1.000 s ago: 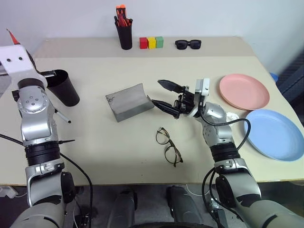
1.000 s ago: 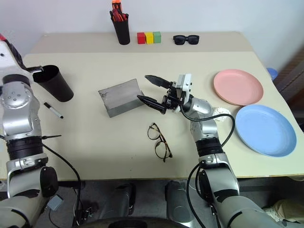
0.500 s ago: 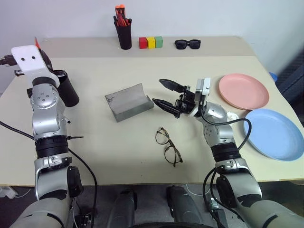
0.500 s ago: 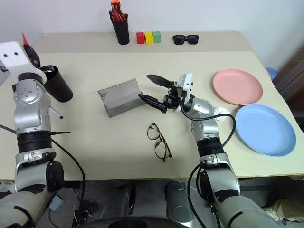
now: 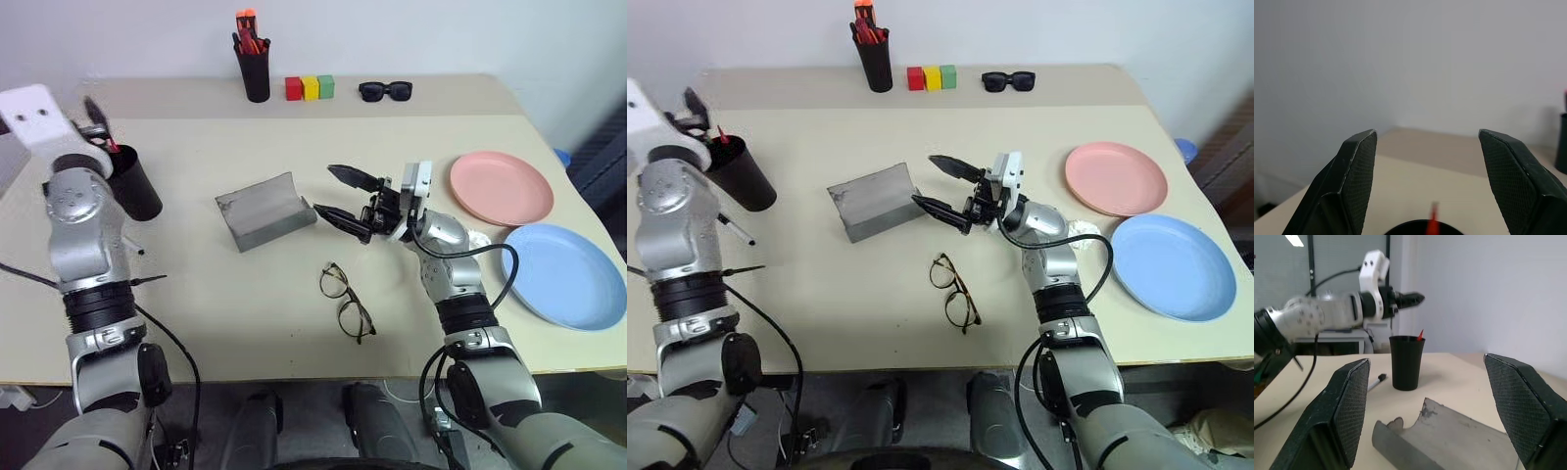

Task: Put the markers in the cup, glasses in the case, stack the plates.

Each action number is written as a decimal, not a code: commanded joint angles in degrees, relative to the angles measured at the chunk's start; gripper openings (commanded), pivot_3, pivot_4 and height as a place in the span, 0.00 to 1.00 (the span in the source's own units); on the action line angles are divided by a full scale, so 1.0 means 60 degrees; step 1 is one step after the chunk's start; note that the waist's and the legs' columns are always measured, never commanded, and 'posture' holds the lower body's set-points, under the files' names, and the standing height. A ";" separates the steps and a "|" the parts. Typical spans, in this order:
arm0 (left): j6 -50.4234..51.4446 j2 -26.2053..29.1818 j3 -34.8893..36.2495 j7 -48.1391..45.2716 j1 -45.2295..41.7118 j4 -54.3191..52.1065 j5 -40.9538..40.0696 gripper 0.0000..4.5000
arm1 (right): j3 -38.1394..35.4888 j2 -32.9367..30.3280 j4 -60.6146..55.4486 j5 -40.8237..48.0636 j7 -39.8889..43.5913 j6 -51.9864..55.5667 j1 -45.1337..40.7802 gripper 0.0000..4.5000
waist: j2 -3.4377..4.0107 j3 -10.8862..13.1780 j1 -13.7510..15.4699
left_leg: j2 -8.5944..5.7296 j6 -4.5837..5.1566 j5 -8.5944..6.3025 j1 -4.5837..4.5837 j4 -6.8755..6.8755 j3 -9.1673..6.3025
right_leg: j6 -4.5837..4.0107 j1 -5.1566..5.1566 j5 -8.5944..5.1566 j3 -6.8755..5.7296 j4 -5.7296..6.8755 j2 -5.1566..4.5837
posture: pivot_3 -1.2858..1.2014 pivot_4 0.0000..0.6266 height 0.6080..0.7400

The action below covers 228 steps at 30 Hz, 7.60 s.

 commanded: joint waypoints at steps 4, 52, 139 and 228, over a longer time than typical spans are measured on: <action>0.2680 -0.0144 0.2717 0.1443 0.1086 -0.1736 -0.0993 0.75 | -0.0007 -0.0054 -0.0066 0.0005 0.0177 -0.0070 -0.0062 0.84 | 0.0000 0.0000 -0.0070 | 0.0000 0.0000 0.0000 -0.0001 -0.0004 -0.0005 | 0.0000 -0.0002 0.0000 0.0000 0.0000 -0.0002 | 0.52 0.24 1.00; 0.3755 -0.1858 0.0800 0.2954 -0.0203 0.1412 0.0241 0.75 | 0.0686 -0.0965 0.0059 -0.0657 0.1947 -0.0584 0.0384 0.84 | -0.0011 -0.0006 0.0167 | -0.0007 -0.0033 0.0017 -0.0004 -0.0002 -0.0018 | 0.0001 0.0011 0.0003 -0.0019 -0.0007 -0.0005 | 0.52 0.24 1.00; -0.6772 0.0471 -0.1720 0.0660 -0.2067 0.5660 0.1634 0.00 | 0.0654 -0.0850 -0.0109 -0.0577 0.1638 -0.0612 0.0310 0.84 | -0.0019 -0.0006 0.0167 | -0.0003 -0.0090 0.0033 -0.0009 -0.0013 -0.0024 | 0.0007 0.0003 0.0006 -0.0030 -0.0015 -0.0001 | 0.52 0.24 1.00; 0.2678 0.4640 -0.6333 -1.0564 -0.0110 -0.1652 -0.2459 0.99 | -0.0815 -0.4236 -0.5077 0.0359 -0.0177 0.3094 0.3316 0.84 | 0.0000 0.0008 -0.0008 | 0.0002 -0.0080 0.0029 -0.0035 -0.0003 -0.0025 | 0.0005 0.0004 -0.0005 -0.0018 -0.0038 0.0015 | 0.52 0.24 1.00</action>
